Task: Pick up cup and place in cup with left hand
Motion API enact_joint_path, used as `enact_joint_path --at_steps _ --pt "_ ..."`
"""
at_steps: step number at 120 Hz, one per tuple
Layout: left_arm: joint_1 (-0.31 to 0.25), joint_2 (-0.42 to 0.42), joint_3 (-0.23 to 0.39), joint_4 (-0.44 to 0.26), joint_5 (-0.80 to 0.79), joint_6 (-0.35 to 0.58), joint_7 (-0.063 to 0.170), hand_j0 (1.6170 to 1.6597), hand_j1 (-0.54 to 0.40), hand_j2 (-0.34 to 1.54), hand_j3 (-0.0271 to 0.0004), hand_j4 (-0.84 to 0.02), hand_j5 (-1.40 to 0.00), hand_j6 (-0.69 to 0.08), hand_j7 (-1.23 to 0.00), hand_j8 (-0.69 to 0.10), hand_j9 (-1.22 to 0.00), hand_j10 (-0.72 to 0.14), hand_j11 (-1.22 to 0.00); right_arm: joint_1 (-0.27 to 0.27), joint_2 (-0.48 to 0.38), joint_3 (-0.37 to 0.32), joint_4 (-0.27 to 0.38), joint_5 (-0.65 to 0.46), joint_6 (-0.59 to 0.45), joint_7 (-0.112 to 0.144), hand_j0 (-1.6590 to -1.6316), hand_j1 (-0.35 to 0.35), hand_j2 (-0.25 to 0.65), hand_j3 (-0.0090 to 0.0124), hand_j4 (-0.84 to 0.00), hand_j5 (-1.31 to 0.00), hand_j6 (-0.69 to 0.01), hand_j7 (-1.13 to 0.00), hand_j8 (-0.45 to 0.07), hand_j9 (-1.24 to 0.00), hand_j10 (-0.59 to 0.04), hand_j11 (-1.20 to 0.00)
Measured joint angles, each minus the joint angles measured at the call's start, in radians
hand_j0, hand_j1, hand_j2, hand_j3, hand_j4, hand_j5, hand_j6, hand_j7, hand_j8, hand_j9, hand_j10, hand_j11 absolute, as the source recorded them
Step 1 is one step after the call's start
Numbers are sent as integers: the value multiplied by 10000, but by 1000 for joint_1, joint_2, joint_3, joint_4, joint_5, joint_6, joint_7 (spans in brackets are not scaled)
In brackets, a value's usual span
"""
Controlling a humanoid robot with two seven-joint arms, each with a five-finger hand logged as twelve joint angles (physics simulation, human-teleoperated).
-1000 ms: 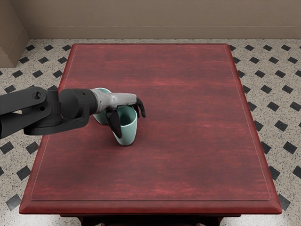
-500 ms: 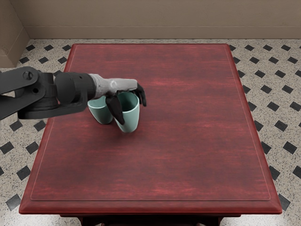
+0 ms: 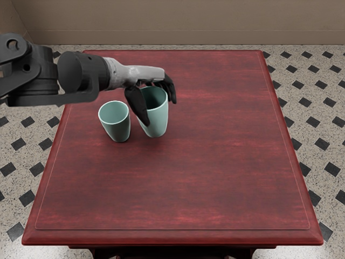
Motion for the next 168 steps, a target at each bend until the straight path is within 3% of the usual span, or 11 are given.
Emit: enact_joint_path --at_steps 42,104,168 --pt "-107 88 1 27 -83 -50 0 16548 -1506 786 0 -4740 -6647 -3096 -6799 -2123 -6518 -2726 -6589 0 0 0 0 0 0 0 -16581 -3491 1 0 -3 0 -4 0 -3 0 -2 0" --pt "-112 217 -9 28 -102 -124 0 16544 -1602 954 0 -4624 -6797 -3126 -6818 -2067 -6628 -2634 -6628 1 0 0 1 0 0 0 -16581 -3491 1 0 -3 0 -4 0 -3 0 -2 0" --pt "-82 208 3 99 -93 -131 0 16543 -1610 982 0 -4627 -6942 -3013 -6850 -2028 -6686 -2576 -6704 2 0 0 3 0 0 0 -16581 -3491 1 0 -2 0 -4 0 -3 0 -2 0"
